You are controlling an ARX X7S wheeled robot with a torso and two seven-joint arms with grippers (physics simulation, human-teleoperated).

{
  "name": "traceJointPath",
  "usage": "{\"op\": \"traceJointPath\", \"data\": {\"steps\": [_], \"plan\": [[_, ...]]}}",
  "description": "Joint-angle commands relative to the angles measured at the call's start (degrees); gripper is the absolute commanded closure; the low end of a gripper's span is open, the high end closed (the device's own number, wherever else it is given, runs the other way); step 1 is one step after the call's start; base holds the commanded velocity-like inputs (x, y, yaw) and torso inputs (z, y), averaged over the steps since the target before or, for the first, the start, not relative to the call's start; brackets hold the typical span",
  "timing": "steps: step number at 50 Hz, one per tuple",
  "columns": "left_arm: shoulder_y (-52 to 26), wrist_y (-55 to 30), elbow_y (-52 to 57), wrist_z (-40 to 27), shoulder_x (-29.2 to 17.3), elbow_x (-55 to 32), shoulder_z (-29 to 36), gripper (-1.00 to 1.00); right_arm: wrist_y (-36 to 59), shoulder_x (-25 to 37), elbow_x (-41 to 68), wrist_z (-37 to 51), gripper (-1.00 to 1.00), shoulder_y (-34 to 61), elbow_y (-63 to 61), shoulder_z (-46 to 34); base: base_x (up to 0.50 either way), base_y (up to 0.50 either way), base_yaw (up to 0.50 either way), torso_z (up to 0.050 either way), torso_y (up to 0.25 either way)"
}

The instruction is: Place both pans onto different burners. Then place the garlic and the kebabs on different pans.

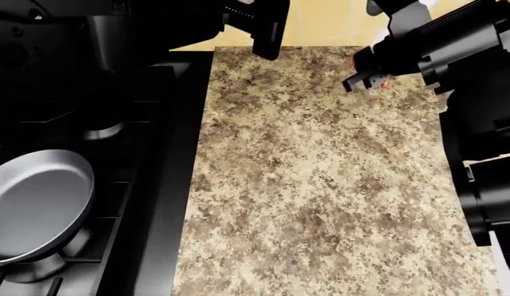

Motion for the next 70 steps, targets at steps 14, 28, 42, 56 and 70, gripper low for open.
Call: {"op": "traceJointPath", "data": {"steps": [14,28,42,56,70], "plan": [[5.6,3.1,12.4,-8.1,-5.3,-4.9,-3.8,1.0,22.8,11.3,6.2,11.1,1.0,-9.8,-42.8,12.7,0.0,0.0,0.0,0.0,0.0],[8.7,6.2,18.7,-11.7,-7.8,-5.2,-5.6,1.0,40.8,14.5,8.8,16.5,1.0,-20.7,-75.7,21.0,0.0,0.0,0.0,0.0,0.0],[9.1,6.5,17.0,-10.8,-7.3,-4.6,-5.5,1.0,43.0,14.8,9.8,16.5,1.0,-21.8,-79.3,21.9,0.0,0.0,0.0,-0.002,0.087],[8.8,6.2,17.2,-10.6,-7.0,-4.6,-5.4,1.0,44.2,14.8,10.6,16.5,1.0,-22.3,-79.8,23.2,0.0,0.0,0.0,-0.002,0.083],[8.8,6.2,17.3,-10.4,-7.0,-4.4,-5.5,1.0,44.2,14.7,10.9,16.9,1.0,-21.9,-79.4,23.4,-0.25,0.12,0.0,0.0,0.0]]}}
